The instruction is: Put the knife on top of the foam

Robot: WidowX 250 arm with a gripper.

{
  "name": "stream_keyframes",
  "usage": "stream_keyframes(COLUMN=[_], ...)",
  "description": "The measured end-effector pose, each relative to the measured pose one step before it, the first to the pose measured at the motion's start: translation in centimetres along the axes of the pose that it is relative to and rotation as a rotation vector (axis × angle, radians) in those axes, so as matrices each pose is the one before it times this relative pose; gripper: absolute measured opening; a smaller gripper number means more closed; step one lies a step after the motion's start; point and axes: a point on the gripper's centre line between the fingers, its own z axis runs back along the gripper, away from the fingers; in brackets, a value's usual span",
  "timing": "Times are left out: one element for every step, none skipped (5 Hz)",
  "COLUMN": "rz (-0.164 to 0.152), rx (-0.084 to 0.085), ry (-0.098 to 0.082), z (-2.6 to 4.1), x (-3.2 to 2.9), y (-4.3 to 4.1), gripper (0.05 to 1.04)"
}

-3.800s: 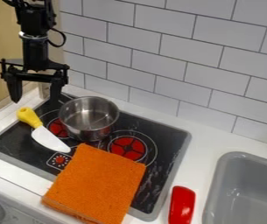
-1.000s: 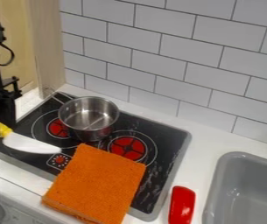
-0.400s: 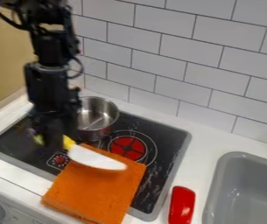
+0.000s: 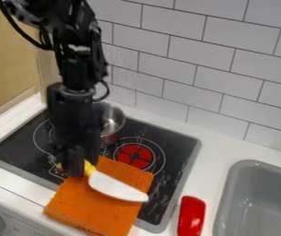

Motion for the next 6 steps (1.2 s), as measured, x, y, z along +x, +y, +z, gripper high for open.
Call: stream_keyframes(rz=[0.0080,-0.0066,-0.0185,-0.0162,-0.0046,-0.0190], rx=[-0.0176,-0.0241,-0.0255,-0.0045,0.0012,-0.0442], ry=[0.0094,0.0035,-0.0123,-0.0153,0.0017,0.0007], z=[-0.827,-0.236,-0.077,0.973,1.596,2.187], x=[0.123,-0.080,-0.048,-0.053,-0.045,0.142], y=[0.380,-0.193,0.249,0.476,0.135,-1.045], gripper=[0.359,0.437,0.725,0.986,1.015,1.001])
